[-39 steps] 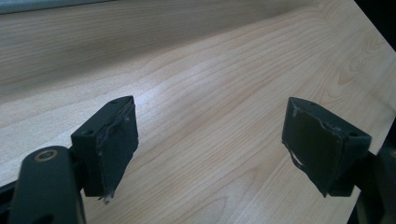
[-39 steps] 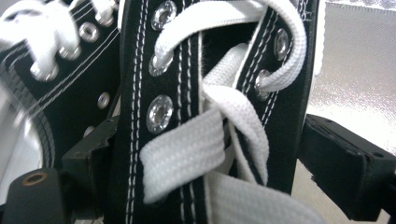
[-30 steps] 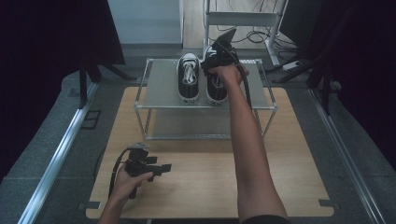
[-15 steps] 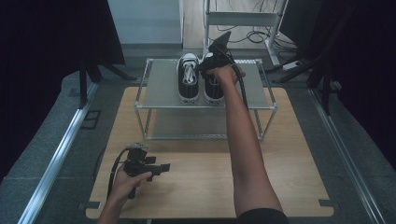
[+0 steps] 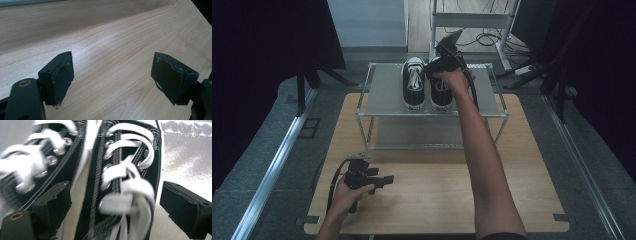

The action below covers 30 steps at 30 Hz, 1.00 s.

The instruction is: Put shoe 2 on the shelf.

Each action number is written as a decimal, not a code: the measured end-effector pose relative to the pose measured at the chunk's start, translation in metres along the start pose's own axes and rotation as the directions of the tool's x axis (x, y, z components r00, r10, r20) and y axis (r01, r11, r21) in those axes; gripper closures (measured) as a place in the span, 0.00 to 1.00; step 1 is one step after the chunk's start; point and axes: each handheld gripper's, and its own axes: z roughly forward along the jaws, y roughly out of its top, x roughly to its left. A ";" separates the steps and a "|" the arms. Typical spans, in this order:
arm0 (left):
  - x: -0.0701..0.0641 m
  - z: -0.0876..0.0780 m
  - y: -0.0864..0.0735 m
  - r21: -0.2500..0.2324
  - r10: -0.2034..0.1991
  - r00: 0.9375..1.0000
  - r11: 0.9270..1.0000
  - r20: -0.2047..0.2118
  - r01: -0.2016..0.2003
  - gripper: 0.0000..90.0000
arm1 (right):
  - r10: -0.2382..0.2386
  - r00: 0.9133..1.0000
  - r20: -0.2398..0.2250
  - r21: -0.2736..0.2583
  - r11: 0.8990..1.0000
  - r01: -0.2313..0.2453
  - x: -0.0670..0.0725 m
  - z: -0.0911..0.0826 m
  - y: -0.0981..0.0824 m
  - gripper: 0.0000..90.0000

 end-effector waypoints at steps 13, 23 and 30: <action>-0.002 0.001 0.000 0.007 0.000 1.000 1.000 -0.018 0.000 0.21 | -0.142 0.979 -0.148 -0.102 0.986 0.128 0.004 -0.052 -0.042 0.15; -0.005 0.002 0.000 0.010 0.009 1.000 1.000 -0.026 -0.009 0.21 | -0.258 0.933 -0.250 -0.219 0.954 0.205 -0.005 -0.090 -0.097 0.17; -0.008 0.002 0.001 0.016 0.017 0.999 1.000 -0.031 -0.017 0.21 | -0.331 0.897 -0.293 -0.286 0.926 0.248 -0.018 -0.103 -0.145 0.21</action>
